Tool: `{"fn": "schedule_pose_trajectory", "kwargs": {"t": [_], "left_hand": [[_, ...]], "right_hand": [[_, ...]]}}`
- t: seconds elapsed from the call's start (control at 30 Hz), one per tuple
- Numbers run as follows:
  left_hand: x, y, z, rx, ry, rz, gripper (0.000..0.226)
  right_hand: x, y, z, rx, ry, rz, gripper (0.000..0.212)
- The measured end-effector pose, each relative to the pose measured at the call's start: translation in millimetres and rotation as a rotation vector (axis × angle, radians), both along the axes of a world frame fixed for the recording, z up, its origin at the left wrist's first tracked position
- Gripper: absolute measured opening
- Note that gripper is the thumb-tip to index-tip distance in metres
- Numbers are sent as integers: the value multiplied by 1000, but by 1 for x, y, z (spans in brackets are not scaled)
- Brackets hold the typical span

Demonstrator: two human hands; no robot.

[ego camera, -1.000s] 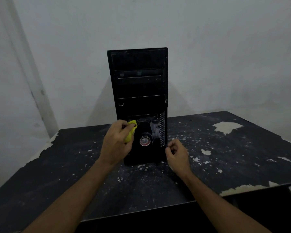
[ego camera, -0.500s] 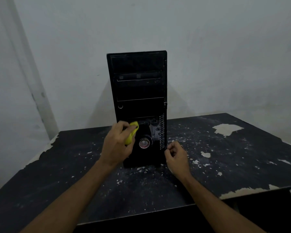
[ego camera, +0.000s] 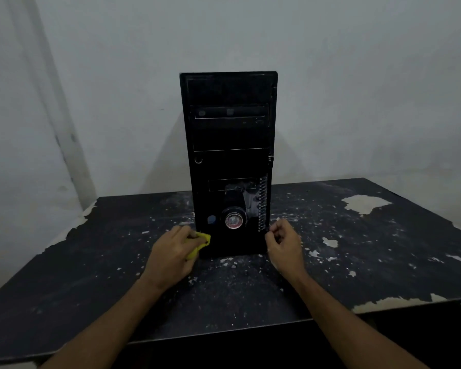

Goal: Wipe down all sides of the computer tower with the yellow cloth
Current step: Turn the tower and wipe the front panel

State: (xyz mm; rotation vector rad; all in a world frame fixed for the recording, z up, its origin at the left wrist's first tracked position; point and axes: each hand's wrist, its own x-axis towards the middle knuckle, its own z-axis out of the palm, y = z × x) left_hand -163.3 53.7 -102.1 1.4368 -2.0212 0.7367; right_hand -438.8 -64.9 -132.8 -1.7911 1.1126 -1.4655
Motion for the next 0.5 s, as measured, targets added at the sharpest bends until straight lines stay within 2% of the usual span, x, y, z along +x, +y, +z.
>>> {"fn": "schedule_pose_trajectory", "kwargs": {"t": [0.1,0.27,0.4,0.5], "left_hand": [[-6,0,2,-80,69,15,29],[-1,1,-10,-11,-89,2,31],[-6,-1,-17,3,11,47,37],[-2,2,-18,1,28,15,31]], "right_hand": [[0,0,1,2,3,2,15],[0,-2,0,-2,-4,4,14],[1,-2,1,10,-9,11,13],[0,0,0,18,-6,12,13]]}}
